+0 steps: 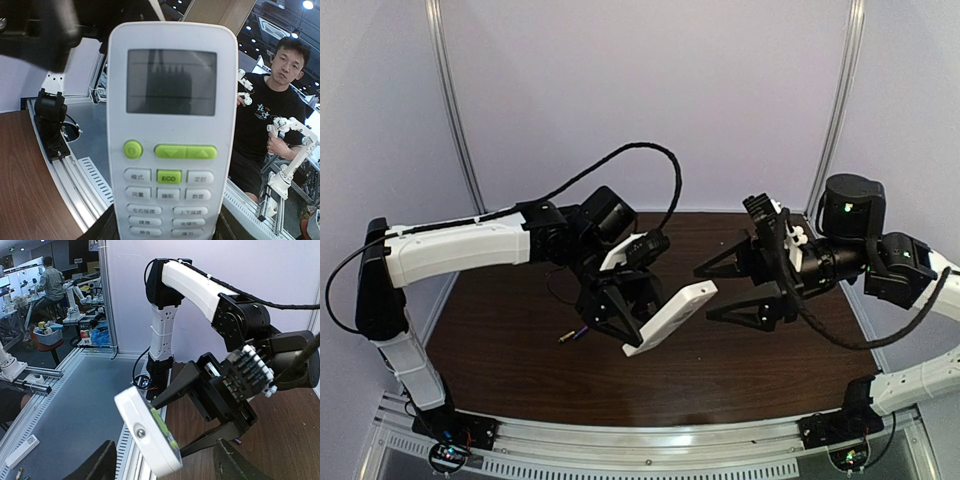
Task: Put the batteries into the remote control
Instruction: Pass from the left arm to the right
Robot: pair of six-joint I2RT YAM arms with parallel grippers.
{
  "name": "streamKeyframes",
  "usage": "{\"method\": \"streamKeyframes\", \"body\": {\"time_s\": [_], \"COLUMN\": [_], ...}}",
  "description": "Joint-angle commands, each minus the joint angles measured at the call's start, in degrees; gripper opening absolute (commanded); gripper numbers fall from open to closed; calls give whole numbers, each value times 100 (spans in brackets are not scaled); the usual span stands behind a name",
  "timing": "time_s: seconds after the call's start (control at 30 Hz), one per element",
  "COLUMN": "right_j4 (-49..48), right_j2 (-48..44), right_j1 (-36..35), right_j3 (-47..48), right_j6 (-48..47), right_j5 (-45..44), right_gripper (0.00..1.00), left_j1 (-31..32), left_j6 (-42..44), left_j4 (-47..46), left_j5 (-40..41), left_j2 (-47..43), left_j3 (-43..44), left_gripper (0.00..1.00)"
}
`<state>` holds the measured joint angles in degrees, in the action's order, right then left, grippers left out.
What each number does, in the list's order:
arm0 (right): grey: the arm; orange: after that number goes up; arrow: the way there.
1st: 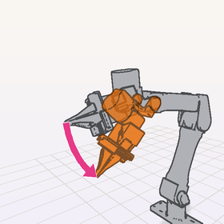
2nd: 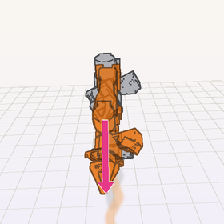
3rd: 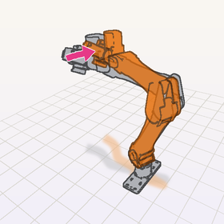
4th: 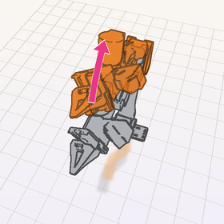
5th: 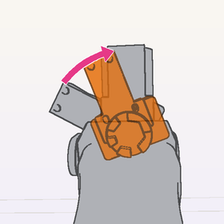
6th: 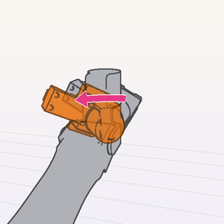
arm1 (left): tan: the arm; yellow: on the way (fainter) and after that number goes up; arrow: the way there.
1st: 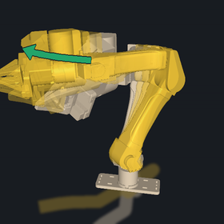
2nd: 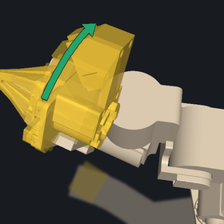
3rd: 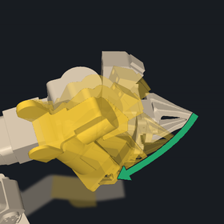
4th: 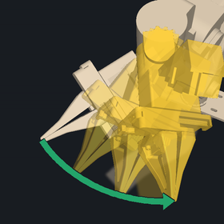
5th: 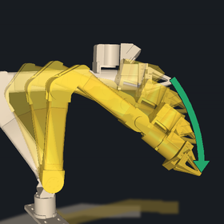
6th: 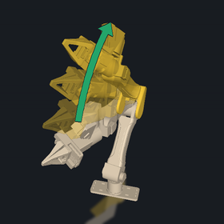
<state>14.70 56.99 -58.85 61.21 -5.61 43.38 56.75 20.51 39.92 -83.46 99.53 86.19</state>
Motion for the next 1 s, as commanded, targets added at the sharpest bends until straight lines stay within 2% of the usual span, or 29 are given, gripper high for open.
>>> {"method": "streamKeyframes", "body": {"time_s": [0.0,0.13,0.4,0.53,0.67,0.73,0.77,0.83,0.9,0.97], "right_j4": [328,431,663,644,675,704,710,711,719,716], "right_j2": [147,313,636,657,690,705,708,700,676,629], "right_j1": [-436,-630,-817,-838,-845,-846,-846,-847,-843,-840], "right_j3": [424,603,840,869,913,934,941,937,945,930], "right_j6": [-263,-401,-645,-659,-666,-684,-686,-663,-643,-624], "right_j5": [-231,-337,-424,-390,-363,-357,-356,-340,-353,-380], "right_gripper": [62,60,43,29,10,0,0,0,0,0], "left_j1": [58,81,145,158,158,160,161,121,-10,-231], "left_j6": [158,225,242,263,322,359,379,404,476,529], "left_j4": [-17,-4,-7,-7,-14,-10,-3,20,71,77], "left_j5": [-603,-750,-920,-993,-983,-936,-896,-752,-640,-575], "left_j2": [-82,-77,-58,-61,-39,-30,-30,-53,-129,-271], "left_j3": [-39,12,56,56,73,73,73,77,80,67], "left_gripper": [38,38,39,38,41,47,51,67,94,97]}}
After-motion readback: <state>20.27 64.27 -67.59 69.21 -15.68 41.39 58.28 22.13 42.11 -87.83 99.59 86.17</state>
